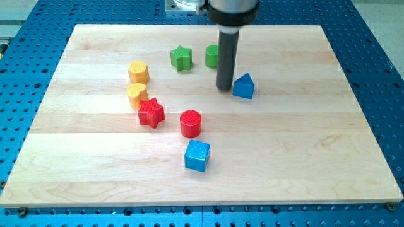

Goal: Move the blue triangle parallel to the cube

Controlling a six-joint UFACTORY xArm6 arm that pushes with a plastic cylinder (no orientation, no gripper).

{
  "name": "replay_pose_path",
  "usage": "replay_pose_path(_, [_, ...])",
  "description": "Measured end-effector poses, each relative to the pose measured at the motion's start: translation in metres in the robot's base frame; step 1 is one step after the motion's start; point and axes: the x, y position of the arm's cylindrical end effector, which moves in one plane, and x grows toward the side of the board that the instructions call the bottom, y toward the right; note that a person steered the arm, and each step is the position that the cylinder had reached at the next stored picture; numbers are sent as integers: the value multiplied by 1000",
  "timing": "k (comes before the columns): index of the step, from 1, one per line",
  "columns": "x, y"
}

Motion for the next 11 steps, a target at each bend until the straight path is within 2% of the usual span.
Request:
replay_pose_path(1, [24, 44])
replay_pose_path(2, [-36, 34])
replay_pose_path(3, [-76, 50])
replay_pose_path(4, [-43, 67])
replay_pose_path(6, [55, 66])
replay_pose_path(7, [68, 74])
replay_pose_path(8, [75, 119])
replay_pose_path(9, [109, 134])
replay_pose_path(11, [127, 94])
